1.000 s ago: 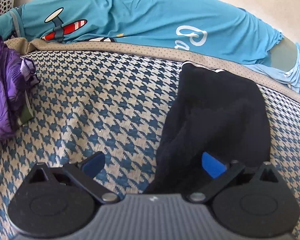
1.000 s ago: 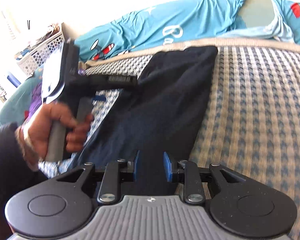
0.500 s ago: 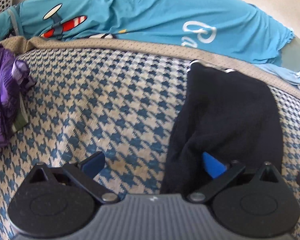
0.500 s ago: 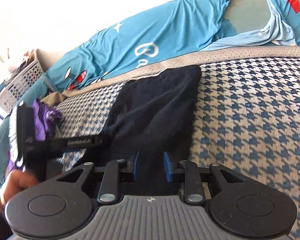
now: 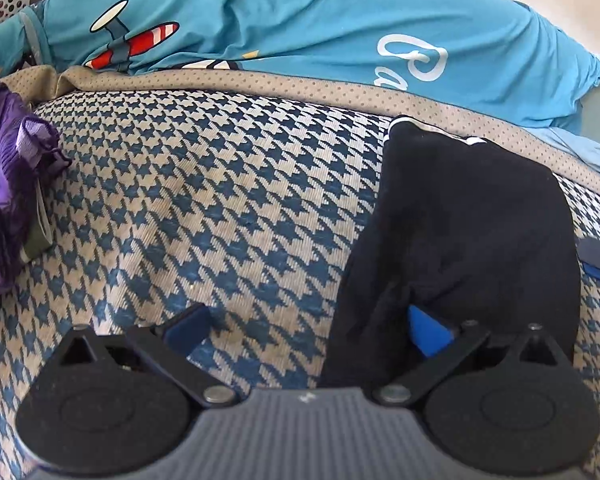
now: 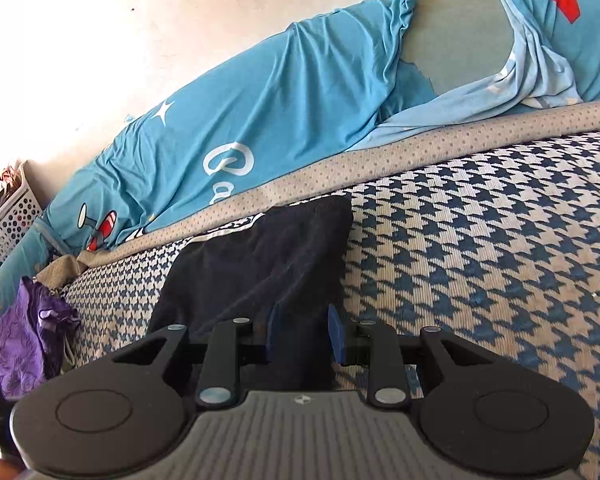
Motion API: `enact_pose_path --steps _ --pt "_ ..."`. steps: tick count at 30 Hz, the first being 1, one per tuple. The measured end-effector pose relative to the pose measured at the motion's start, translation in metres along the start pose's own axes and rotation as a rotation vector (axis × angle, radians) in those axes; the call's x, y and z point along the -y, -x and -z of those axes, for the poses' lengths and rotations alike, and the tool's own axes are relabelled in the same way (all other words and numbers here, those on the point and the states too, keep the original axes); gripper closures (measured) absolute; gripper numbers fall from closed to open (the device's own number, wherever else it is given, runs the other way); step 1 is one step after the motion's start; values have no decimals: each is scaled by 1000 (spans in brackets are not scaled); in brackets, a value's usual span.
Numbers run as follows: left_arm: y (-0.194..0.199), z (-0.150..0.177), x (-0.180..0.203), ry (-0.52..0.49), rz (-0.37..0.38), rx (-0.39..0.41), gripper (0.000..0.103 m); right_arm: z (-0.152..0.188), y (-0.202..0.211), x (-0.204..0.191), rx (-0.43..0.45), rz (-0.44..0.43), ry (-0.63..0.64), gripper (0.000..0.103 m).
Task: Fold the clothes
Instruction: 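Close the right tool on the end of the black shirt strip, then lift the strip end and fold it back over the strip with the right tool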
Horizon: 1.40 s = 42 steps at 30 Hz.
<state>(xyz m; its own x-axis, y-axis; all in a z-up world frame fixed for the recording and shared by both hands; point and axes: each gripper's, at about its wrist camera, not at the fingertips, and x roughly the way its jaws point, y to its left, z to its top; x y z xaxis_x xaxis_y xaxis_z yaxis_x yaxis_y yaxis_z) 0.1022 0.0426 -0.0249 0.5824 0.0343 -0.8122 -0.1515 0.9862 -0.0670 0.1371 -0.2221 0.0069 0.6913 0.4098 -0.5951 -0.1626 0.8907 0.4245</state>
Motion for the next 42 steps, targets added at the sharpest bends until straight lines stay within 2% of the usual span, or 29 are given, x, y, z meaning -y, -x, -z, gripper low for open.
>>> enact_pose_path --steps 9,12,18,26,30,34,42 --pt "0 -1 1 7 -6 -7 0 -17 -26 14 -2 -37 -54 76" --pt "0 0 2 7 -9 -8 0 -19 -33 21 -7 -53 -92 72" --pt "0 0 1 9 -9 -6 0 -23 -48 34 -29 -111 -186 72" --pt "0 1 1 7 -7 -4 0 -23 -59 36 -23 -161 -194 72" --pt "0 1 1 7 -2 -7 0 -23 -67 34 -29 -198 -197 77" --pt "0 1 1 5 -3 -7 0 -23 -72 32 -33 -222 -211 78" --pt "0 1 1 5 -5 -6 0 -20 -69 34 -15 -218 -228 77"
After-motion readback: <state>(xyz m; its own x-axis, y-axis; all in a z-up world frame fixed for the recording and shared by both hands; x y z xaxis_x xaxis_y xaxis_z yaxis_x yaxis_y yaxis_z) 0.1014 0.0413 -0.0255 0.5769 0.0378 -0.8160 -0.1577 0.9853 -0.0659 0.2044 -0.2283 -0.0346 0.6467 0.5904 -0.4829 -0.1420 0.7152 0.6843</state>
